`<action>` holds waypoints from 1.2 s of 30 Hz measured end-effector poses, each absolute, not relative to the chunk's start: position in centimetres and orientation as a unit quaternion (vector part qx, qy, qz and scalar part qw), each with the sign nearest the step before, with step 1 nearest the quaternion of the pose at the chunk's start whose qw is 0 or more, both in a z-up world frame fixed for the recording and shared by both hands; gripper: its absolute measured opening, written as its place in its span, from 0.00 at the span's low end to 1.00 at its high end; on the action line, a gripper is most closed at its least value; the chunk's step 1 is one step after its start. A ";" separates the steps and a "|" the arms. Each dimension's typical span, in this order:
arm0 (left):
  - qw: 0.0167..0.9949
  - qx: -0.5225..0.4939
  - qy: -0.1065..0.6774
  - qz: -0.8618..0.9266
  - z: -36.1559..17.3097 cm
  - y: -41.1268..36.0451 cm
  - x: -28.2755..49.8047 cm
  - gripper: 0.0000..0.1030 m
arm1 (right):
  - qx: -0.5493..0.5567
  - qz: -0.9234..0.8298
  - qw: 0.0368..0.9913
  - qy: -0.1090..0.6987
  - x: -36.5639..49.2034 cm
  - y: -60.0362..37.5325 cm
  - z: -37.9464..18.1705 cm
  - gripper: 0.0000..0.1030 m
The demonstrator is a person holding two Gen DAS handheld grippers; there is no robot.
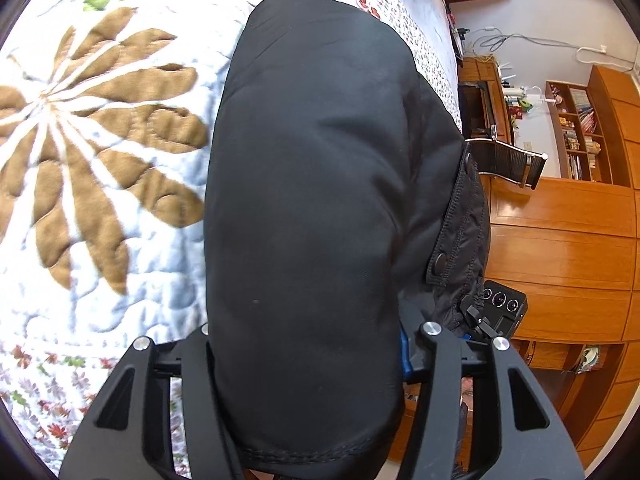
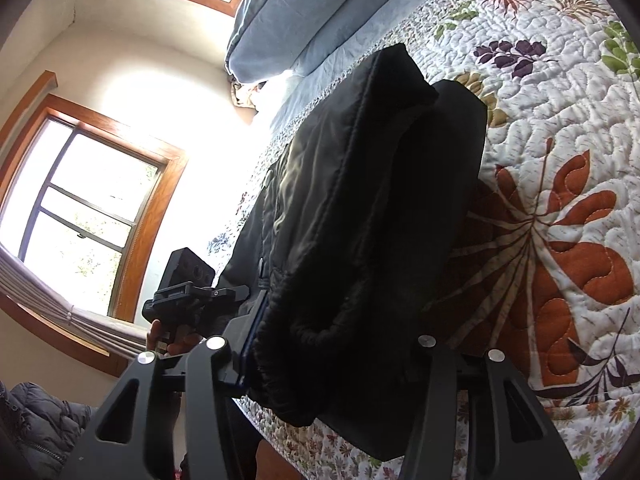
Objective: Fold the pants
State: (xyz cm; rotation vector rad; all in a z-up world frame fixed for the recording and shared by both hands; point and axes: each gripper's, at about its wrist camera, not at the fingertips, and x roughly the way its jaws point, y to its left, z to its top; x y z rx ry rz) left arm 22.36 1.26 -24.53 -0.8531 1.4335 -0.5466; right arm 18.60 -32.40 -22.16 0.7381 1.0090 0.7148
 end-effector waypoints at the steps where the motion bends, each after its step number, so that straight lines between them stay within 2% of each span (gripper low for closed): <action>1: 0.640 -0.376 0.627 -0.236 -24.4 1.6 22.2 0.51 | 0.339 0.330 0.749 0.464 18.8 -31.9 -22.3 0.49; 11: 0.655 -0.404 0.609 -0.194 -23.9 8.1 20.1 0.51 | 0.325 0.370 0.725 0.482 22.0 -24.8 -23.1 0.49; 20: 0.673 -0.418 0.587 -0.169 -24.2 13.3 21.7 0.51 | 0.322 0.374 0.720 0.488 26.5 -20.0 -24.2 0.49; 36: 0.689 -0.421 0.564 -0.173 -24.6 15.3 26.6 0.53 | 0.350 0.352 0.721 0.483 32.8 -18.0 -25.4 0.49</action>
